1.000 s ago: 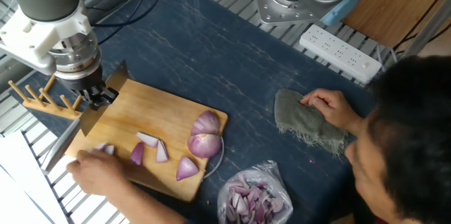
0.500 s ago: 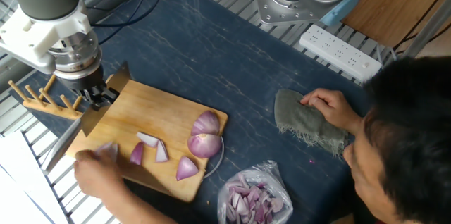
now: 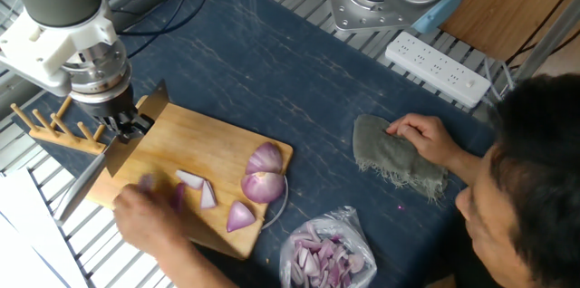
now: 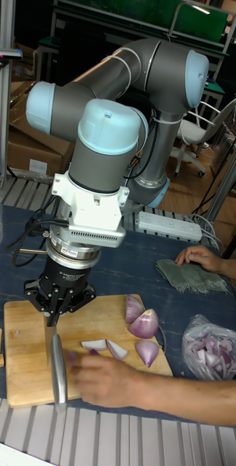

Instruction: Chop the onions

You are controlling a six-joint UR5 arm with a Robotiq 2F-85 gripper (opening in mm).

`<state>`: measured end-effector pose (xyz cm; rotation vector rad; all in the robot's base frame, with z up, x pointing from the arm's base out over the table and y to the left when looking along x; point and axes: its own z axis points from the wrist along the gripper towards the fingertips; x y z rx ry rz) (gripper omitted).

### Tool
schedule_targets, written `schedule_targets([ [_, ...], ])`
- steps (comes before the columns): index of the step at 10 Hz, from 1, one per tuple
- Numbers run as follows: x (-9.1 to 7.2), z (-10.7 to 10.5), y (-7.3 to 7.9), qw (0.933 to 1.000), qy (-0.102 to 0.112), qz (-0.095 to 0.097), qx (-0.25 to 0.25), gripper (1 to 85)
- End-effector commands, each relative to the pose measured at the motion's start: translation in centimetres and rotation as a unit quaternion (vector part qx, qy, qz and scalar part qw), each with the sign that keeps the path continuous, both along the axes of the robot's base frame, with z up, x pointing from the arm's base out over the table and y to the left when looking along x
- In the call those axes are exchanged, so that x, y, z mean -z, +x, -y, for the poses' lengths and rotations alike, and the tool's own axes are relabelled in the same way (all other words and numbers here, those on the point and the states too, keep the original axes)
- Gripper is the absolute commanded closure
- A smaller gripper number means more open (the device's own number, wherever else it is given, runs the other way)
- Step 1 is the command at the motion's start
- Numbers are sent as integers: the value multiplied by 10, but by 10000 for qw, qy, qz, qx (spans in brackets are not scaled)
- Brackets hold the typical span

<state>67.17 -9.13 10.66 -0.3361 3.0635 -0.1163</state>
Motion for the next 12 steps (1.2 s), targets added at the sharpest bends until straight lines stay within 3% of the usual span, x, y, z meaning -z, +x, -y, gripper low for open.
schedule_targets([
  [1,-1,-2,1,10000,58,9,31,847],
  [12,-2,-5,1,10000,65,9,23,847],
])
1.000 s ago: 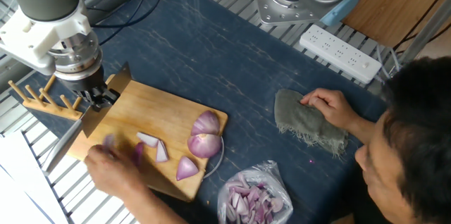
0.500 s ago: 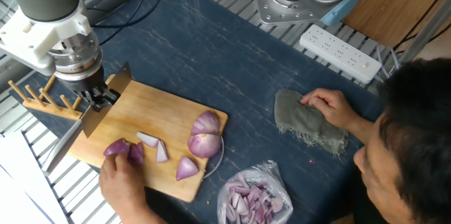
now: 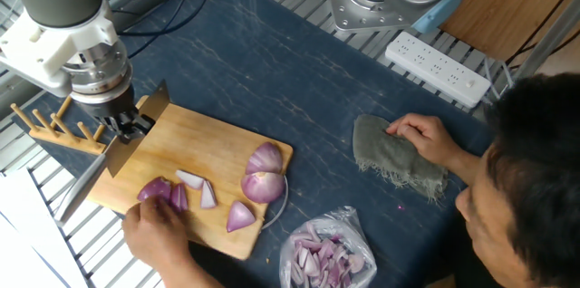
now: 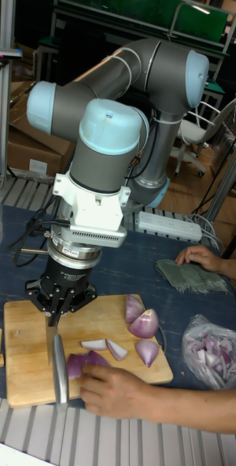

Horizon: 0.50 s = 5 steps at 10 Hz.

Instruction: Chop the onions

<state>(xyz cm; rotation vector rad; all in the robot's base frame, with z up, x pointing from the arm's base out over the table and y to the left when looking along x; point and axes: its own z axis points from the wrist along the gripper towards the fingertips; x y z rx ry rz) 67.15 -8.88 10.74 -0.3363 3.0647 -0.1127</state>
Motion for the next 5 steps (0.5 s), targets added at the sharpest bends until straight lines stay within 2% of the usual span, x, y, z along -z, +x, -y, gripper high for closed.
schedule_targets([
  [1,-1,-2,1,10000,46,16,24,847],
  [5,-1,-1,1,10000,47,16,32,847],
])
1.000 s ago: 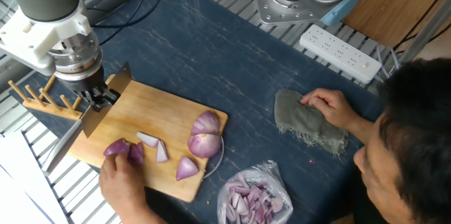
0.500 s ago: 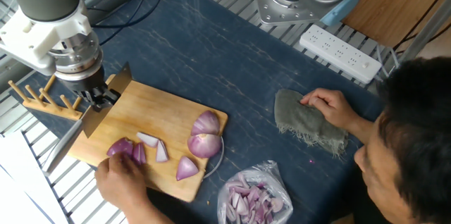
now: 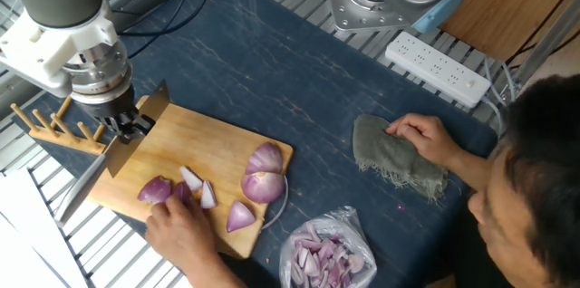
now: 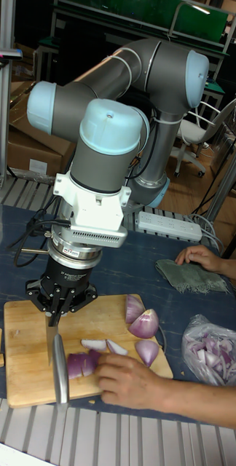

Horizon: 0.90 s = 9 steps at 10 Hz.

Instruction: Chop the onions

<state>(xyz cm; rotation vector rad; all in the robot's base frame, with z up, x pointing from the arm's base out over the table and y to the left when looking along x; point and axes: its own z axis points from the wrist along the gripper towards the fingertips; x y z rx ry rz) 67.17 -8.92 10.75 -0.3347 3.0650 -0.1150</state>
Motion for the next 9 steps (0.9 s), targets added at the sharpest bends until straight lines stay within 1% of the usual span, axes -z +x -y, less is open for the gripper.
schedule_targets([
  [1,-1,-1,1,10000,54,16,26,847],
  [9,-1,0,0,10000,36,6,-12,847],
])
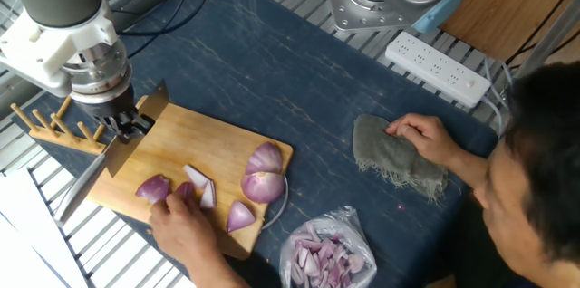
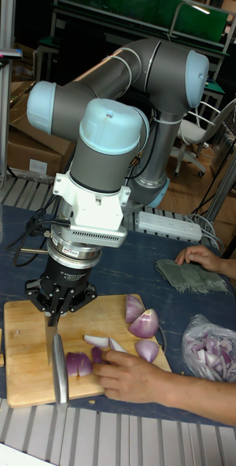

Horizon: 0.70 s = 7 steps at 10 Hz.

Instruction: Chop the onions

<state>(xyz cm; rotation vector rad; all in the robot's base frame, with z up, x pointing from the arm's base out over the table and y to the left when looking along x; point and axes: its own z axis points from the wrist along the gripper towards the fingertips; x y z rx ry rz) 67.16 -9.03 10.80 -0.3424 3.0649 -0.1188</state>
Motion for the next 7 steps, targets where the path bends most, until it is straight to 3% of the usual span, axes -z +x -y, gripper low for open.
schedule_targets([
  [1,-1,-2,1,10000,58,17,12,847],
  [7,-2,-5,-1,9998,119,17,127,847],
])
